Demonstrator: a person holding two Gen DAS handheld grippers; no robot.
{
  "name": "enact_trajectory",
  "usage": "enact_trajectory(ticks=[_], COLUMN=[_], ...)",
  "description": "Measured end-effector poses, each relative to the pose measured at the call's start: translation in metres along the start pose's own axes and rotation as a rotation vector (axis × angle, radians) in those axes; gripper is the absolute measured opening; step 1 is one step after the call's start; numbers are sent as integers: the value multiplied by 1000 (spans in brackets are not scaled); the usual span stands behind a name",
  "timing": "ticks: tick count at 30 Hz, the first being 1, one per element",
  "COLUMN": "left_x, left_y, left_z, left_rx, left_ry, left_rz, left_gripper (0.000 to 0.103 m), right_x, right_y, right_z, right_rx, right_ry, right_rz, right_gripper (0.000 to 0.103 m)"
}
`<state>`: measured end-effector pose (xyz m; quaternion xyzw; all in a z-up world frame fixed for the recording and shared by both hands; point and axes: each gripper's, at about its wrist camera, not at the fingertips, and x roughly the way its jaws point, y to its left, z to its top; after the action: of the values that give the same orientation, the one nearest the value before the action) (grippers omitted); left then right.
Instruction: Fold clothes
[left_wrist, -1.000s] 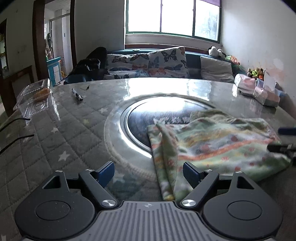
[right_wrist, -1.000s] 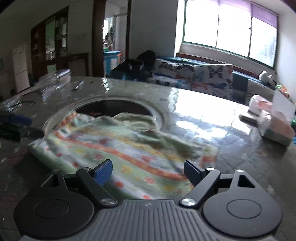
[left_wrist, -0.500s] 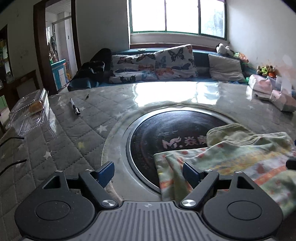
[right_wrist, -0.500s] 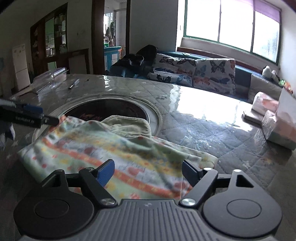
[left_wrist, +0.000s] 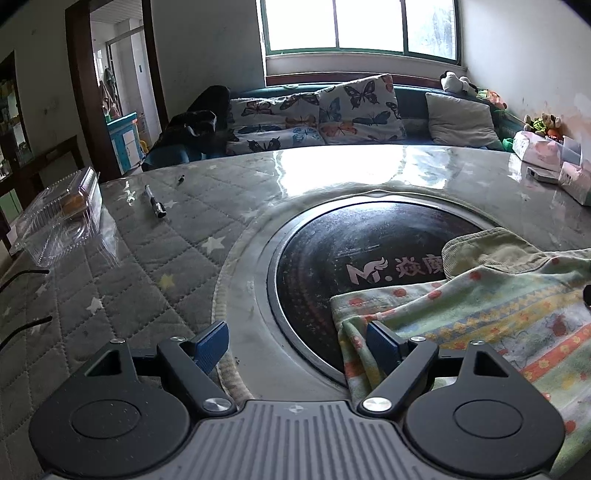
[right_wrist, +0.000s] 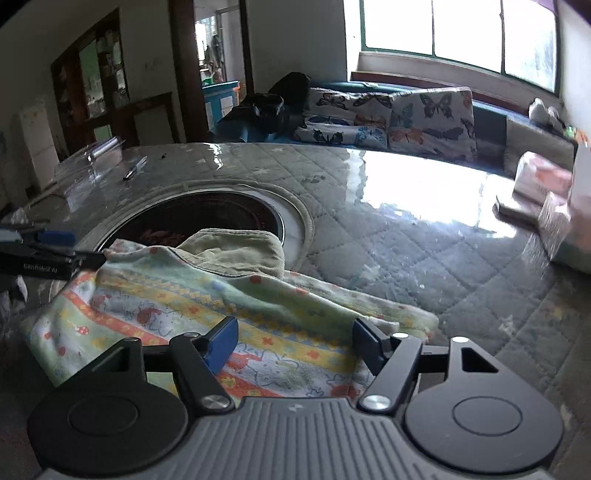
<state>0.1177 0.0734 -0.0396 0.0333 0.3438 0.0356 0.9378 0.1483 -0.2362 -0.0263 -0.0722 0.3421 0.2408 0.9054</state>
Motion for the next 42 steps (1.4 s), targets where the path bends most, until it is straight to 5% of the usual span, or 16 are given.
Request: enact_trajectory(ticks=[10,23,35,40,42], left_x=[-26,-55,-53,-46,-44], left_y=[13,39,55,54,53], left_z=[7,-2,-11,-15,-15], left_rx=[-79,-284,-466,-505,-522], left_ry=[-23,17,81,113,125], left_rz=[-32,-166,-300,-333,-340], left_gripper=[83,83,82,83,83], right_x=[-31,-38,-6,-1,-3], right_y=[59,171,233,225,220], right_z=[2,-11,-22,-17,-13], right_rx=[-168,-472,-648,-590,-554], right_ry=[-47,-50,-19,-31,-40], right_rz=[89,269,284,286,300], right_gripper=[76,72,48,19,16])
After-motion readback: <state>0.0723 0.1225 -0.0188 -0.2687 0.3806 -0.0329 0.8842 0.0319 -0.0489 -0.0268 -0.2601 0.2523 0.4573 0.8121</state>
